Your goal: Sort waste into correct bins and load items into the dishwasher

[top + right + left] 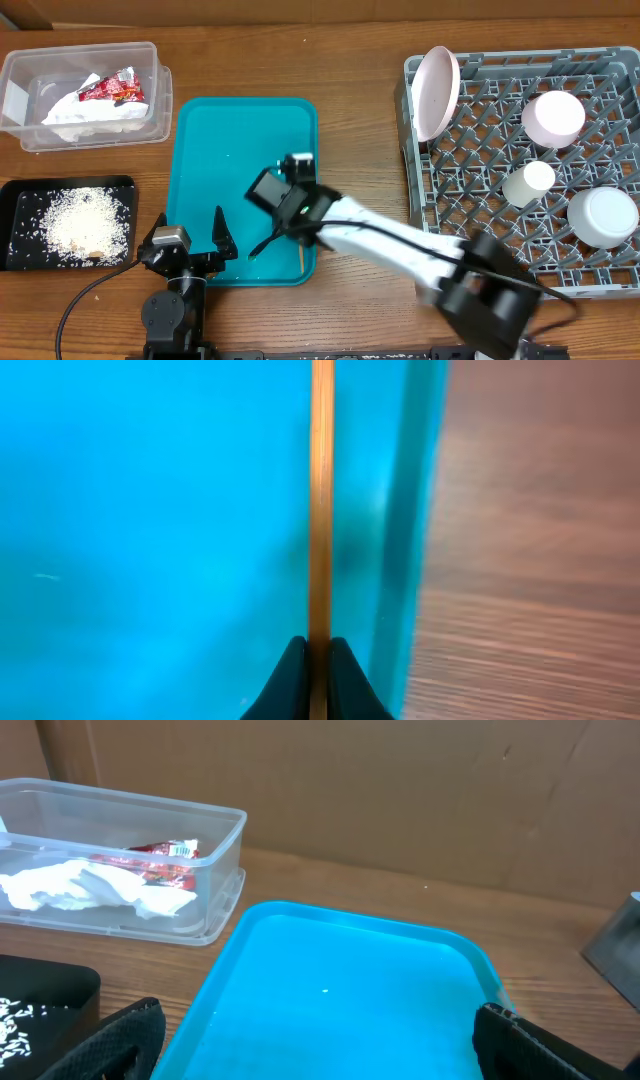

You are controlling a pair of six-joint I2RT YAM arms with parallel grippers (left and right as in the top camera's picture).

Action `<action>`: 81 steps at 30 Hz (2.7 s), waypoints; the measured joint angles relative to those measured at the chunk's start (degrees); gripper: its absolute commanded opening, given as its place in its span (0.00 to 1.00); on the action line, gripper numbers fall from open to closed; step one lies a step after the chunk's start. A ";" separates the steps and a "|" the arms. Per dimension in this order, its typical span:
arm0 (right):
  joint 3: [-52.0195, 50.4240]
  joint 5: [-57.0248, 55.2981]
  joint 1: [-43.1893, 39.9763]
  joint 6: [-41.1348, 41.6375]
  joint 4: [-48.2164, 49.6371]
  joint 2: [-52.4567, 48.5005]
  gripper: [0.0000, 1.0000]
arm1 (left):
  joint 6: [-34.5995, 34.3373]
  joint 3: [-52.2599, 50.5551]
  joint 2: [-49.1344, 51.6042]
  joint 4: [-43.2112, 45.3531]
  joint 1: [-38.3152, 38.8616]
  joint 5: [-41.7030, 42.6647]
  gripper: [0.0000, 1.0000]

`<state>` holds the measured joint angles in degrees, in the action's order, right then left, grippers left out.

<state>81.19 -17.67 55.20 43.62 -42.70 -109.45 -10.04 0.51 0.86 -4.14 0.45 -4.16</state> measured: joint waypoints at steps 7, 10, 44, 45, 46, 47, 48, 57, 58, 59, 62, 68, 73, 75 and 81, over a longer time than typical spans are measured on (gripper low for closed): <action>2.95 -1.36 -13.46 -12.13 -6.10 14.12 0.04 | 0.00 0.00 0.00 0.02 0.00 0.00 1.00; 3.15 0.44 -21.18 -18.75 -11.26 16.87 0.04 | 0.00 0.00 0.00 0.00 0.02 0.00 1.00; -4.81 22.05 -45.83 -36.57 -26.32 17.14 0.04 | 0.00 0.00 0.00 0.02 0.02 0.00 1.00; -4.81 22.23 -45.83 -36.59 -26.32 17.14 0.04 | 0.00 0.00 0.00 0.02 0.02 0.00 1.00; -4.81 22.43 -45.83 -36.59 -26.29 17.14 0.04 | 0.00 0.00 0.00 0.02 0.02 0.00 1.00; -4.81 22.75 -45.83 -36.59 -26.32 17.14 0.04 | 0.00 0.00 0.00 0.02 0.02 0.00 1.00; -4.81 23.12 -45.83 -36.59 -26.25 17.14 0.04 | 0.00 0.00 0.00 0.02 0.02 0.00 1.00; -5.03 27.10 -45.83 -35.56 -26.12 19.65 0.06 | 0.00 0.00 0.00 0.02 0.00 0.00 1.00; -5.14 27.74 -45.83 -35.45 -26.10 21.24 0.06 | 0.00 0.00 0.00 0.02 0.00 0.00 1.00; -5.18 28.20 -45.83 -35.41 -26.14 23.17 0.06 | 0.00 0.00 0.00 0.02 0.02 0.00 1.00; -5.20 29.00 -45.83 -34.93 -26.45 31.58 0.07 | 0.00 0.00 0.00 0.02 0.02 0.00 1.00; -5.20 25.97 -45.83 -30.73 -29.00 46.53 0.09 | 0.00 0.00 0.00 0.02 0.00 0.00 1.00; -6.95 24.00 -45.83 -27.41 -29.73 54.62 0.11 | 0.00 0.00 0.00 0.02 0.02 0.00 1.00; -10.01 23.54 -45.83 -26.80 -29.66 58.42 0.49 | 0.00 0.00 0.00 0.04 0.02 0.00 1.00; -20.57 23.17 -45.83 -18.95 -28.79 67.65 1.00 | 0.00 0.00 0.00 0.02 0.00 0.00 1.00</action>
<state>60.62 5.50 9.37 24.67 -71.48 -41.80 -10.04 0.51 0.86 -4.12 0.45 -4.16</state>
